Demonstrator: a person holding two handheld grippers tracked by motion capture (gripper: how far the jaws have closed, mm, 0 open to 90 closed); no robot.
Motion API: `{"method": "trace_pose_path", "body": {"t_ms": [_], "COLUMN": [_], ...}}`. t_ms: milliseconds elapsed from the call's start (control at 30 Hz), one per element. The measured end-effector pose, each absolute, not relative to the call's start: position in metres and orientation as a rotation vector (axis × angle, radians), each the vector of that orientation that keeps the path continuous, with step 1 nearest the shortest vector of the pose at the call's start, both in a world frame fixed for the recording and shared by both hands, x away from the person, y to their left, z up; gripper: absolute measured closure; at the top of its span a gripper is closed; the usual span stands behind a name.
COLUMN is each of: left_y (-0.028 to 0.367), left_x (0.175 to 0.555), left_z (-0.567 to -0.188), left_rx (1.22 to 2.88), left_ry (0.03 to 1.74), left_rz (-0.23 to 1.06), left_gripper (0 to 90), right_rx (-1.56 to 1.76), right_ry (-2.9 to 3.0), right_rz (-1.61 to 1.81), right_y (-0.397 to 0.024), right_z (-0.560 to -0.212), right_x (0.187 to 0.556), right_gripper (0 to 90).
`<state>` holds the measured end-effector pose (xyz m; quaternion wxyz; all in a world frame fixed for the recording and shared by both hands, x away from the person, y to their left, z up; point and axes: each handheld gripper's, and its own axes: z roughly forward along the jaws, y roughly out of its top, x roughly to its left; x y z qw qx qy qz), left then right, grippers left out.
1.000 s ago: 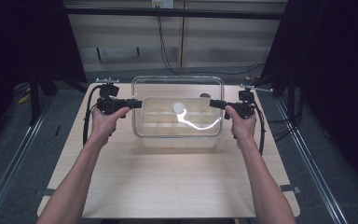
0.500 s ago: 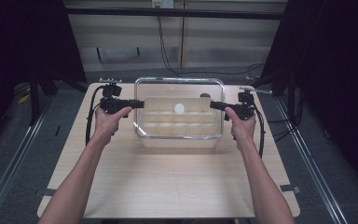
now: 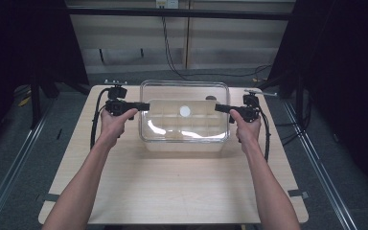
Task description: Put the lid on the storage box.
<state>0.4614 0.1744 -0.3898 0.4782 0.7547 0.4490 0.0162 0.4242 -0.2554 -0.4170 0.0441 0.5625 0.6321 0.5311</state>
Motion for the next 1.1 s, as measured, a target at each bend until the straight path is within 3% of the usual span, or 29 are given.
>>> {"method": "trace_pose_path", "body": {"t_ms": [1100], "left_y": [0.181], "left_x": [0.479], "left_z": [-0.429], "left_rx": [1.834], "left_ry": [1.209], "left_rz": [-0.015], "left_gripper": [63.2], "right_rx": [1.814], "right_ry": [1.917], "right_rz": [1.444], "right_y": [-0.239], "right_z": [-0.446], "right_x": [0.446], "right_gripper": [39.0]}}
